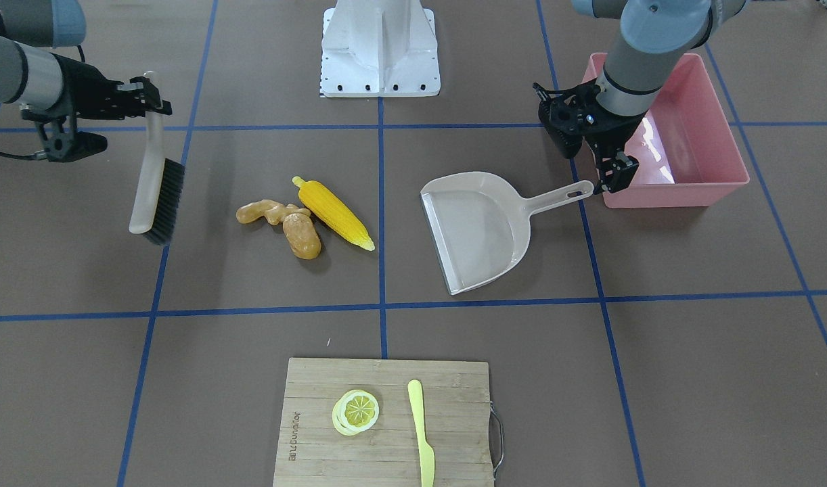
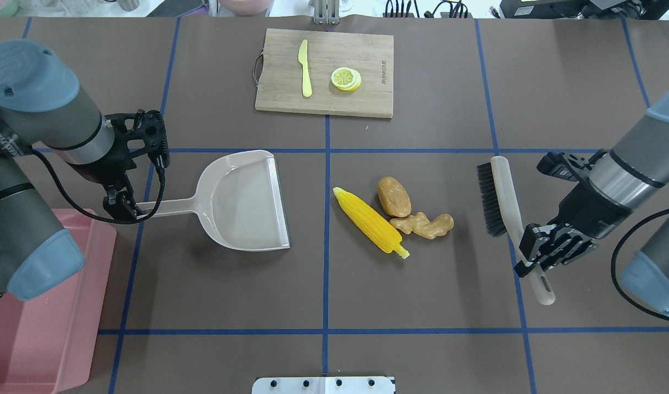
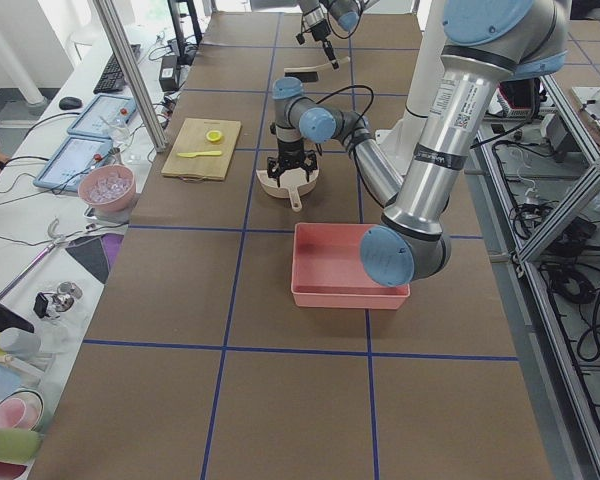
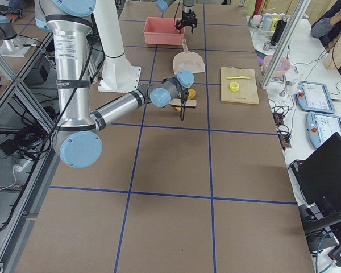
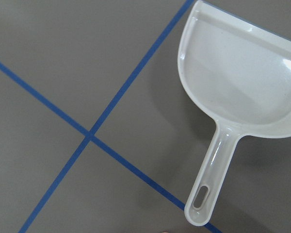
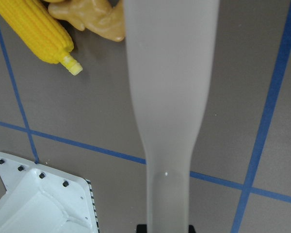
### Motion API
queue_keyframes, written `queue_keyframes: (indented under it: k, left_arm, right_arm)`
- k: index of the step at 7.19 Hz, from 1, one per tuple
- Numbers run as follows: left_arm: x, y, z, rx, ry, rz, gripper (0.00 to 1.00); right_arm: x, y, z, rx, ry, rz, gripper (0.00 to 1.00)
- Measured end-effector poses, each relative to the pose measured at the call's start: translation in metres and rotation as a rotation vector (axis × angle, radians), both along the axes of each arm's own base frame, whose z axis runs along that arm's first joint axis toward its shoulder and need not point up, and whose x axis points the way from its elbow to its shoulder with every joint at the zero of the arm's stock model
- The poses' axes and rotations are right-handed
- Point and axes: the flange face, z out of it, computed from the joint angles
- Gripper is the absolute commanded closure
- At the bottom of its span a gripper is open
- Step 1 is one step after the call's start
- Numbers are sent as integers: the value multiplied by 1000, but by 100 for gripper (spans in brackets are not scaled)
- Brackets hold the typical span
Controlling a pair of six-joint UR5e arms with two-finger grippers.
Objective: Sweep and dump trash into bin
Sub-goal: 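Grasp the dustpan handle with the left gripper while the right gripper lowers the brush, then sweep the corn cob toward the dustpan with the brush in the right gripper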
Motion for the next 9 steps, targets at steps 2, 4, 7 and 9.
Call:
queue_keyframes:
  k: [2,4,7,9]
  left_arm:
    - [23,-4,18,2,-26,54,0]
    - [54,-5,27,4,-24,91,0]
    - [87,-1,40,1,-23,126,1]
    - [89,-2,43,9,-13,129,1]
  right_arm:
    - [-24,8,15,-6,58,-14,100]
    - [-39,11,25,18,55,-27,100]
    - [-66,6,21,32,33,-40,100]
    - [-88,4,10,30,27,-55,100]
